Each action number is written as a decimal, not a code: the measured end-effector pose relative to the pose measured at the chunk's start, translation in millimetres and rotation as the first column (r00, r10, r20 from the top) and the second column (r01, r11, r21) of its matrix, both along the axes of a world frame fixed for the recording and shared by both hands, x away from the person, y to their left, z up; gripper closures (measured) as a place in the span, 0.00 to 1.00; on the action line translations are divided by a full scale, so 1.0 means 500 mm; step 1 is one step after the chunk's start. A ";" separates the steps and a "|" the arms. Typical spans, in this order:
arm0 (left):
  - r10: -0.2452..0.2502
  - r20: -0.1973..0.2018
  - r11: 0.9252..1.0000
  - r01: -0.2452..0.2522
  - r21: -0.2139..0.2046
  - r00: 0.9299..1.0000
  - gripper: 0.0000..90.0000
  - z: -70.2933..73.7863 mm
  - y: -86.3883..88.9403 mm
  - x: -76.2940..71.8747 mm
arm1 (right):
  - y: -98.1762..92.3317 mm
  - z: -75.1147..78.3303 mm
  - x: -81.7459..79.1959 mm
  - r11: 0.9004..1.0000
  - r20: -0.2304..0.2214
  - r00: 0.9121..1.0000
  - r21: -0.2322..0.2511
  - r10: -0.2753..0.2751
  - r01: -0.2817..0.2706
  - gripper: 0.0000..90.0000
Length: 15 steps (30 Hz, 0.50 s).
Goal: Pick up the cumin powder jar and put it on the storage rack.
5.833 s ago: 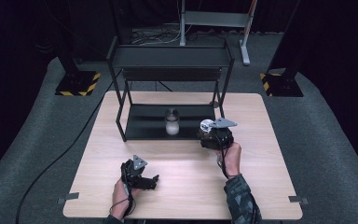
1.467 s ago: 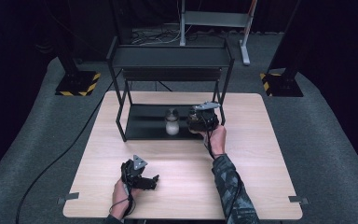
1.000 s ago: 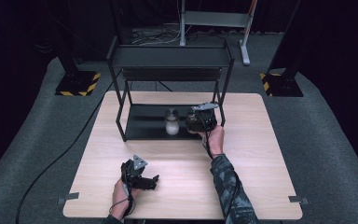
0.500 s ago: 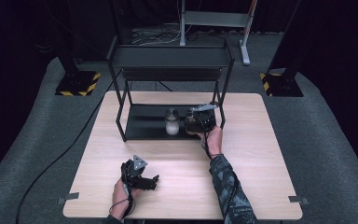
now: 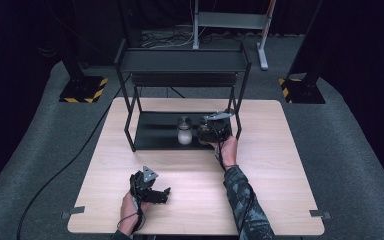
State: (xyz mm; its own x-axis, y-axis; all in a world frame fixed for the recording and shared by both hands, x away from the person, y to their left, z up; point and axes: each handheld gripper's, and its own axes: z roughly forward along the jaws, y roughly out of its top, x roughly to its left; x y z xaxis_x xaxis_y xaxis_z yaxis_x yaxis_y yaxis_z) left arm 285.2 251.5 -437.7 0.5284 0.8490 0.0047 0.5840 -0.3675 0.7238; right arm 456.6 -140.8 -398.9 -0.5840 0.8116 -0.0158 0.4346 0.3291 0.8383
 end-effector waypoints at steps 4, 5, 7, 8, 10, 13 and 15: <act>0.000 0.001 1.000 0.000 0.001 1.000 0.01 0.000 0.000 0.000 | 0.004 -0.003 0.000 1.000 0.005 1.000 0.000 0.008 -0.008 0.33; 0.000 0.001 1.000 0.000 0.001 1.000 0.01 0.000 0.000 0.000 | 0.005 -0.003 0.001 1.000 0.002 1.000 0.000 0.010 -0.010 0.33; 0.000 0.001 1.000 0.000 0.001 1.000 0.01 0.000 0.000 0.000 | 0.007 -0.005 0.002 1.000 0.004 1.000 0.001 0.012 -0.012 0.33; 0.000 0.001 1.000 0.000 0.000 1.000 0.01 0.000 0.000 0.000 | 0.006 -0.006 0.003 1.000 0.001 1.000 0.008 0.013 -0.013 0.33; 0.000 -0.001 1.000 0.000 0.000 1.000 0.01 0.000 0.000 0.000 | 0.007 -0.008 0.003 1.000 0.003 1.000 0.012 0.013 -0.013 0.33; 0.000 0.000 1.000 0.000 0.000 1.000 0.01 0.000 0.000 0.000 | 0.007 -0.010 0.004 1.000 0.002 1.000 0.013 0.014 -0.014 0.33; 0.000 -0.001 1.000 0.000 0.000 1.000 0.01 0.000 0.000 0.000 | 0.005 -0.014 0.006 1.000 -0.003 1.000 0.018 0.015 -0.015 0.33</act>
